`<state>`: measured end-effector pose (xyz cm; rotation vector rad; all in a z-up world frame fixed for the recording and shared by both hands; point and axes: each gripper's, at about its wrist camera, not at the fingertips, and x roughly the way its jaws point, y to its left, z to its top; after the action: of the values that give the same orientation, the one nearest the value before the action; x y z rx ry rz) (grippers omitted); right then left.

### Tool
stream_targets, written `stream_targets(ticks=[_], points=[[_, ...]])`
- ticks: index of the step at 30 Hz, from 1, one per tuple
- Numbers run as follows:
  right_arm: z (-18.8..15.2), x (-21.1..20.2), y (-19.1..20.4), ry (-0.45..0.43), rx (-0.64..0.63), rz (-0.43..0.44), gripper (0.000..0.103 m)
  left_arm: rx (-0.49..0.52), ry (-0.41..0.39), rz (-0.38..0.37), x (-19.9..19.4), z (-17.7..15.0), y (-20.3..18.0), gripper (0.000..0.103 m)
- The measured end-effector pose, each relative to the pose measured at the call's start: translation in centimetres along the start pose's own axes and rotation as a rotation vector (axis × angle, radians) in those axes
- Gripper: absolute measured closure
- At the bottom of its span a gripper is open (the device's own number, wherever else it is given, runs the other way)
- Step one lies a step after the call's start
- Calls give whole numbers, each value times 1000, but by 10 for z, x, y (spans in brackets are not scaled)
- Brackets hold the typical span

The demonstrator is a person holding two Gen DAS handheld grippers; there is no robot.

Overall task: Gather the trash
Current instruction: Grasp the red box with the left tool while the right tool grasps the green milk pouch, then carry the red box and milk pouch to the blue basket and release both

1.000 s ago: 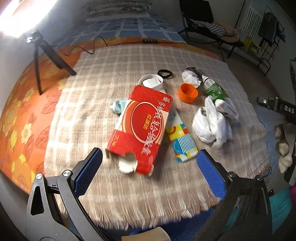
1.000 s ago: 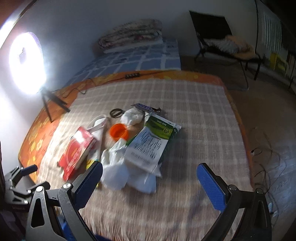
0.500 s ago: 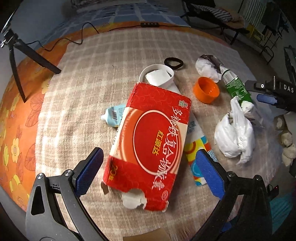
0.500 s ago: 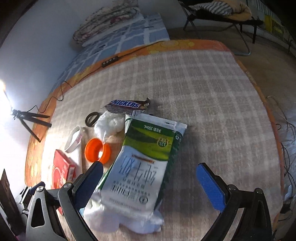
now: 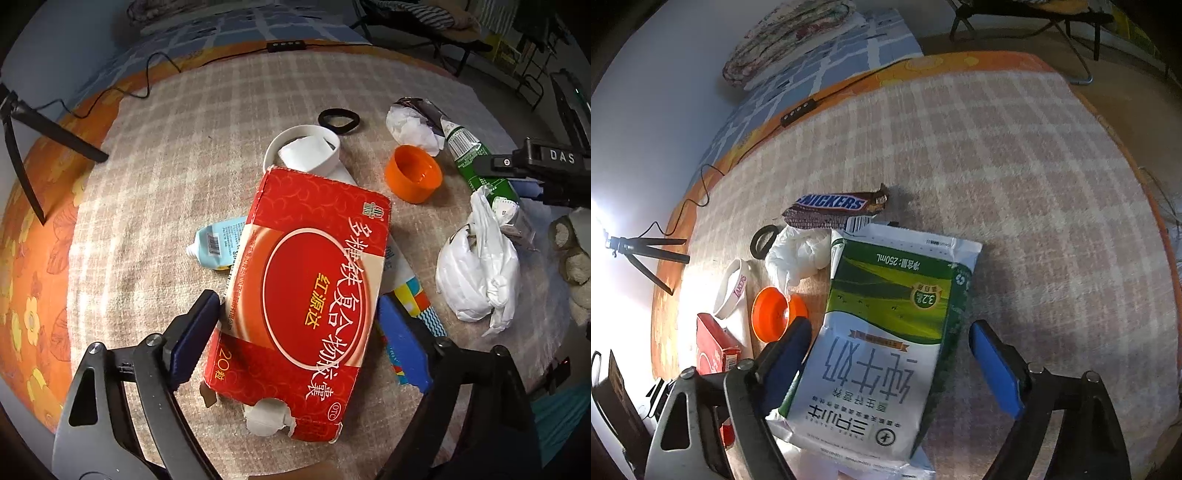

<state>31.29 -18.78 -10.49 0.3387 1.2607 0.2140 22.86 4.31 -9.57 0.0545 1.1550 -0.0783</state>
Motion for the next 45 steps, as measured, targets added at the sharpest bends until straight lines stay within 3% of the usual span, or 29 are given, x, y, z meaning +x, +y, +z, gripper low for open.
stream_targets(ticks=[5, 6, 7, 8, 10, 12, 13, 14, 16, 22, 28, 38, 45], points=[[-1, 2, 2, 7, 8, -8, 23, 5, -26, 2, -5, 2, -6, 22], [-2, 2, 1, 7, 13, -2, 25, 7, -31, -1, -5, 3, -5, 27], [-2, 0, 1, 6, 19, 4, 25, 13, -44, -7, -8, 4, -6, 41], [-2, -1, 0, 3, 20, 8, 25, 17, -51, -7, -11, 3, -6, 49], [-4, -4, 1, -4, 10, 10, 27, 31, -61, -3, -15, 4, -9, 54], [-5, -8, 2, -10, -6, 5, 27, 23, -57, -1, -15, 3, -6, 54], [-6, -10, 3, -14, -13, 3, 28, 22, -52, -2, -13, 3, -5, 48], [-7, -11, 4, -17, -17, 1, 28, 24, -47, 5, -13, 2, -4, 29], [-9, -14, 4, -21, -26, -7, 28, 26, -39, 25, -9, 3, -1, 8], [-11, -16, 5, -19, -41, -20, 27, -9, -1, 45, 12, 4, 14, 8], [-11, -12, 6, -14, -51, -34, 27, -81, 14, -17, 23, 8, 28, 16], [-10, -29, 16, -69, -77, -33, 28, -85, -84, 6, -14, 11, 32, 16], [-18, -62, 26, -139, -121, -34, 28, -48, -138, -8, -61, -10, 23, 16]])
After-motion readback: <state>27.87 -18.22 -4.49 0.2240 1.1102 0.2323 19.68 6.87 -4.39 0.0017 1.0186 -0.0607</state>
